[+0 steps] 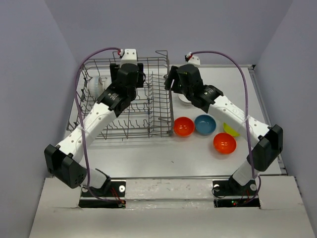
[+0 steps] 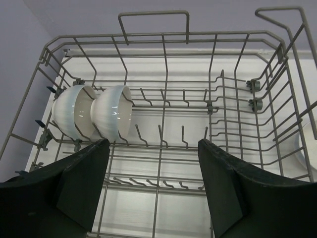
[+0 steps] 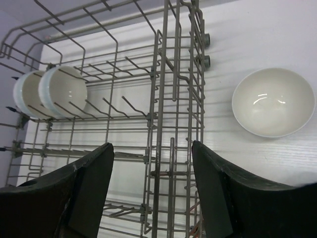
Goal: Load the bowls into the dish rack
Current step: Pick up the bowl from the center of the board.
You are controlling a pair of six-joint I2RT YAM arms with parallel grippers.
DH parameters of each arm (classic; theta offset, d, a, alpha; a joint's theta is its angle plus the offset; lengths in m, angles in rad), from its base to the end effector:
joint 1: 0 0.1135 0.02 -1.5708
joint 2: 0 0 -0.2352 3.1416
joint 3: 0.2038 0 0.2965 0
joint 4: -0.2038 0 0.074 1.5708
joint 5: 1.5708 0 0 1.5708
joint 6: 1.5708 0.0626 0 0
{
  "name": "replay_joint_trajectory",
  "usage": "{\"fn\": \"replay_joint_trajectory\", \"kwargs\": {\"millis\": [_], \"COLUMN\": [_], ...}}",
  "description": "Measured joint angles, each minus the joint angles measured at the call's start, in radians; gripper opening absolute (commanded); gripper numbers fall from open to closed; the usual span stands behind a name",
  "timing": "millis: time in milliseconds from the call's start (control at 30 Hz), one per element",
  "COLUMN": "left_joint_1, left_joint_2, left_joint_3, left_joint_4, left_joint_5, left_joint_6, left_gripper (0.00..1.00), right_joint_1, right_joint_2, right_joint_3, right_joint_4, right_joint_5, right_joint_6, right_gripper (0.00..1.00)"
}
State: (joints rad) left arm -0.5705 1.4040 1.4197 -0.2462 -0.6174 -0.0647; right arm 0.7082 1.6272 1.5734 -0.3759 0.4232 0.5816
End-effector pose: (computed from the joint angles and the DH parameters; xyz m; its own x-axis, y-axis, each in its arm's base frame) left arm 0.3496 -0.1812 0.3814 -0.1897 0.0591 -0.9801 -0.0463 0.9965 0.0690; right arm 0.3552 0.2703 0.3380 -0.4344 0.2874 -0.8536 -0.0848 0.9305 0.3565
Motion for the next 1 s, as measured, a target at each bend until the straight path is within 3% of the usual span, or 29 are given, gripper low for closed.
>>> {"fn": "replay_joint_trajectory", "kwargs": {"millis": [167,500,733,1000], "left_joint_1": [0.0,0.0,0.0,0.0], "left_joint_2": [-0.048,-0.124,-0.124,-0.124], "left_joint_3": [-0.003,-0.056,-0.056,-0.056], "left_joint_4": [0.051,0.093,0.088,0.089], "left_joint_5": [0.004,0.006,0.007,0.019], "left_joint_6": [-0.009,-0.053,-0.085,-0.101], "left_gripper": [0.84,0.84,0.84,0.84], "right_joint_1": [0.0,-0.055,-0.228,-0.342], "right_joint_2": [-0.06,-0.145,-0.026,0.159], "right_joint_3": [0.017,-0.017,-0.052,-0.026], "right_joint_4": [-0.014,-0.04,-0.048,-0.065], "right_joint_5": [0.013,0.262,0.211,0.111], "right_joint_6": [-0.017,-0.085,-0.061,-0.045], "right_gripper": [0.74,0.7,0.66,0.52]}}
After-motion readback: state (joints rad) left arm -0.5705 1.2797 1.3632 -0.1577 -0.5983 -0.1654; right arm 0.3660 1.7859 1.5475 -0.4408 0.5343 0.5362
